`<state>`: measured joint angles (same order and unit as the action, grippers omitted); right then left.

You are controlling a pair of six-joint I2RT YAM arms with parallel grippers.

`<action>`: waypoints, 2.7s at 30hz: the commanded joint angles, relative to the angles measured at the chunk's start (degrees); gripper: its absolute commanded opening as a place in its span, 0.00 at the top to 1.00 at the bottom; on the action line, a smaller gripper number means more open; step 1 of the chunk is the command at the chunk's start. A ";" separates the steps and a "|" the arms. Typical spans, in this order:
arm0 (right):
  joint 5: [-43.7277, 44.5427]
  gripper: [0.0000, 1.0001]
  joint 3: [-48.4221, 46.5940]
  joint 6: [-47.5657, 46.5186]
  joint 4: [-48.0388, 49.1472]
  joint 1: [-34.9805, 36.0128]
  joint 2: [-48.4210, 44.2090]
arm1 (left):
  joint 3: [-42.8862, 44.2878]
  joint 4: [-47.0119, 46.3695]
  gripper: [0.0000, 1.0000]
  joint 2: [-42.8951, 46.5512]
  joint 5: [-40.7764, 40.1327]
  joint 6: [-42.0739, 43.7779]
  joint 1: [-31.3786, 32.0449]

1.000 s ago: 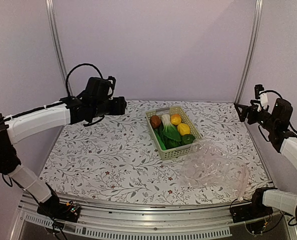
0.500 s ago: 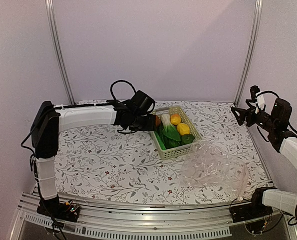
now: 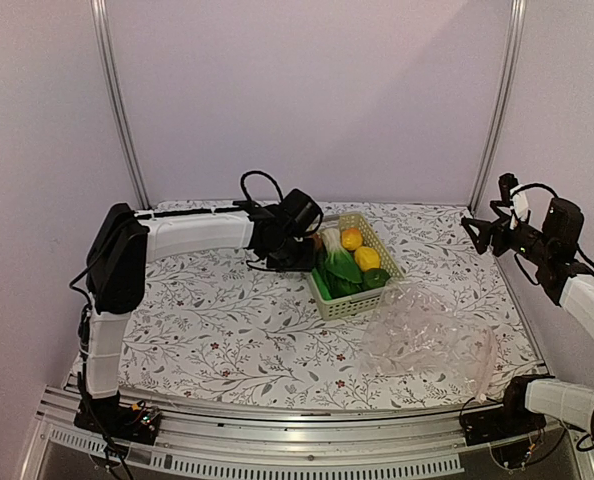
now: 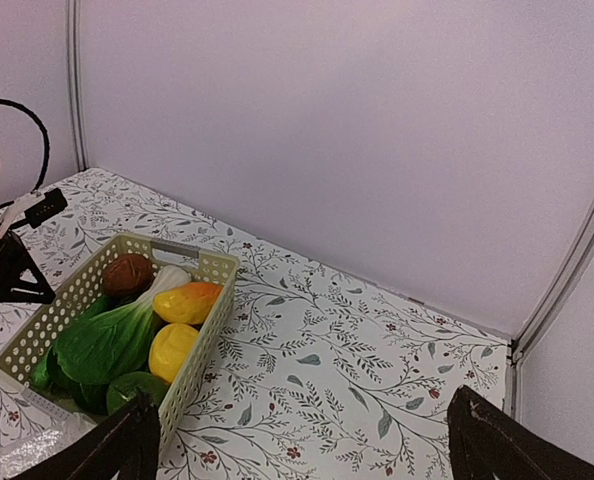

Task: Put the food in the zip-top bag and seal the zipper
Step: Adjust the bin at the corner of the board.

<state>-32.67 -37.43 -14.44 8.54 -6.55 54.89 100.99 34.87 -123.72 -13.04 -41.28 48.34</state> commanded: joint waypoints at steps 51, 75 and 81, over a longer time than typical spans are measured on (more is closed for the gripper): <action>14.51 0.03 -11.33 -29.79 -54.34 -0.68 -6.14 | -10.65 -2.67 0.46 9.42 10.30 22.48 -16.12; 15.49 0.31 -5.14 -36.79 -70.26 -0.66 -2.97 | -22.52 -1.64 0.70 16.57 1.69 15.56 -21.10; 16.57 0.34 -3.50 -37.24 -69.54 -0.66 -2.57 | -21.68 -6.05 0.38 25.56 -2.89 18.31 -11.34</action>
<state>-16.21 -41.69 -50.46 -60.45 -6.94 51.90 78.65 32.86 -106.17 -13.50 -25.26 29.28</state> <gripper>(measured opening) 0.672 0.576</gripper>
